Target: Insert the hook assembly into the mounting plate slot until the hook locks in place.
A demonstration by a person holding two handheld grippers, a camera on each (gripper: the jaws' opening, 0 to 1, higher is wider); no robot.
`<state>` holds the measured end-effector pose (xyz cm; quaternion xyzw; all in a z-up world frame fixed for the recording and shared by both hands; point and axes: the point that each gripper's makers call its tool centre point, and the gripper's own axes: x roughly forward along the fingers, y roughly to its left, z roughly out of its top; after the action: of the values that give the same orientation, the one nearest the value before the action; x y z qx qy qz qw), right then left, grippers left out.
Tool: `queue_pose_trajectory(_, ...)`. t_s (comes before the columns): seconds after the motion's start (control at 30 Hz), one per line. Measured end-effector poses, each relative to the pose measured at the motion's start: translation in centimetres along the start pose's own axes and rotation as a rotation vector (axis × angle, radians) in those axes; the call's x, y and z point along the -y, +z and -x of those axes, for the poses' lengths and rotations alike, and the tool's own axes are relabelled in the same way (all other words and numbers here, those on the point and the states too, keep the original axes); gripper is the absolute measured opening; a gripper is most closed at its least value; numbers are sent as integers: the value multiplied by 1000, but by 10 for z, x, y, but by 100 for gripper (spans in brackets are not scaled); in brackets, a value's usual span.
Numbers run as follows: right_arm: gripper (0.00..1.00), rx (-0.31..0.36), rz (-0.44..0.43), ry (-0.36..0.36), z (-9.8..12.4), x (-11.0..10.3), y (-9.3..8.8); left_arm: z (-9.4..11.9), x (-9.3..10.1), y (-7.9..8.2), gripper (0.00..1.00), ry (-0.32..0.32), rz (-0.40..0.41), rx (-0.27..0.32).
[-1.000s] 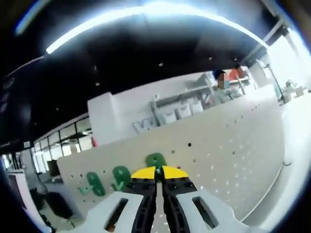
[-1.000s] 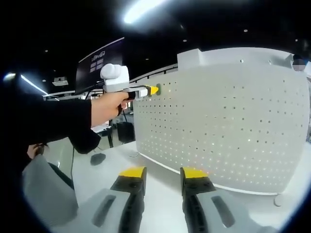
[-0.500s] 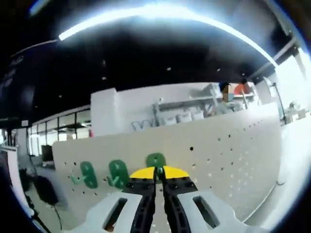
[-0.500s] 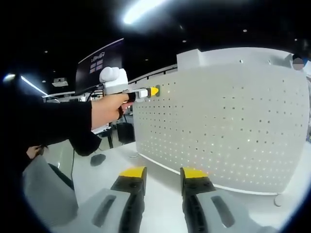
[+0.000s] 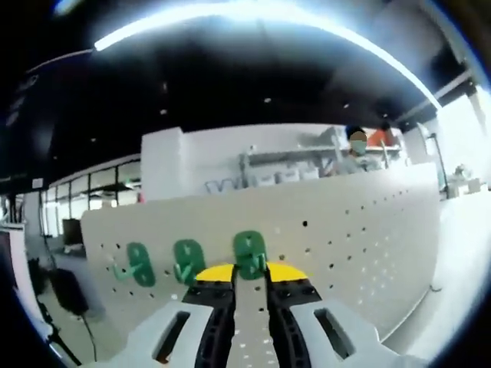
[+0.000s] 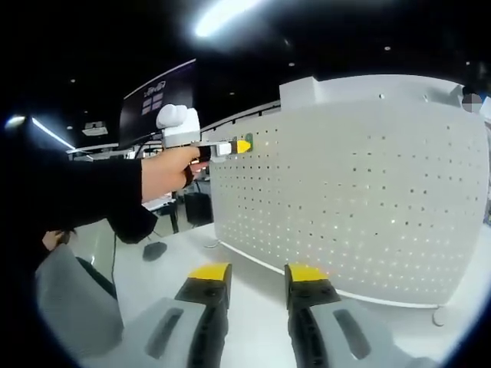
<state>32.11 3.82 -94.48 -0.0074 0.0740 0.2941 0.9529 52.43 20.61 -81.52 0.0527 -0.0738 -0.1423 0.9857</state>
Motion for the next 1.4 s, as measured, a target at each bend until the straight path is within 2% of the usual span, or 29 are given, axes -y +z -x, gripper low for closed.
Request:
queue_pose_trajectory(0.1,26,-1,3,3,-1,-1,0,3,2,2,22,-10,-10,0)
queue_pose_trajectory(0.23,26,-3,4,4,-1,-2,-1,7,4,3,32,-22,6,-9)
queue_pose_trajectory(0.47,26,-7,7,5,-2,-2,-2,20,10,5,40,-58,-1,-6)
queue_pose_trajectory(0.7,26,-10,11,7,-3,-3,-2,44,13,3,49,-78,-28,-11)
queue_pose_trajectory(0.93,26,-15,17,15,-4,-6,-3,70,14,-2,52,-97,-40,-6)
queue_pose_trajectory(1.2,26,-38,24,33,-7,-11,-10,100,11,-17,52,-88,-16,-18)
queue_pose_trajectory(1.4,26,-42,29,39,-8,-12,-11,127,20,-31,51,-88,-46,-25)
